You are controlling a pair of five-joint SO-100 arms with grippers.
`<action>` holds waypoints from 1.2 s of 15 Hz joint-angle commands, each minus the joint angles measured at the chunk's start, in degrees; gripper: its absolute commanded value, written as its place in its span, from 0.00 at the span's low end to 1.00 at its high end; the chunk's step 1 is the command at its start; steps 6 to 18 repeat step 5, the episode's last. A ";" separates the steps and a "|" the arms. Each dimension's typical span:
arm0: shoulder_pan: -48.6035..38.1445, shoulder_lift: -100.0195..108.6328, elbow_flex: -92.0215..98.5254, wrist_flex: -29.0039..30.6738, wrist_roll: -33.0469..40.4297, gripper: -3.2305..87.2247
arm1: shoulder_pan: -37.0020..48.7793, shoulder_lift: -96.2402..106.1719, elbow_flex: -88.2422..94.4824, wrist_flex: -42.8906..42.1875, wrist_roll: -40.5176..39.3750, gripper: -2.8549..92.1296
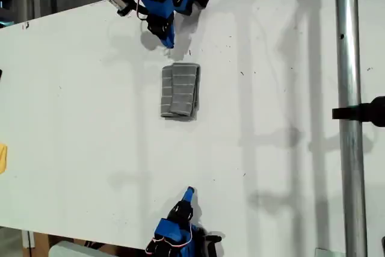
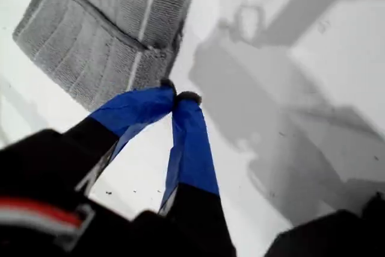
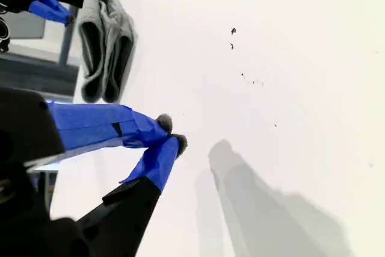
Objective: Grasp corners of a towel and fold twice.
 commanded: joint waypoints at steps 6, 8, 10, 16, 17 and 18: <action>-0.88 0.35 0.35 0.53 0.09 0.03 | 0.62 2.02 -0.26 2.55 2.02 0.06; -0.88 0.35 0.35 0.53 0.09 0.03 | 0.62 2.02 -0.26 2.55 2.02 0.06; -0.88 0.35 0.35 0.53 0.09 0.03 | 0.62 2.02 -0.26 2.55 2.02 0.06; -0.88 0.35 0.35 0.53 0.09 0.03 | 0.62 2.02 -0.26 2.55 2.02 0.06; -0.88 0.35 0.35 0.53 0.09 0.03 | 0.62 2.02 -0.26 2.55 2.02 0.06; -0.88 0.35 0.35 0.53 0.09 0.03 | 0.62 2.02 -0.26 2.55 2.02 0.06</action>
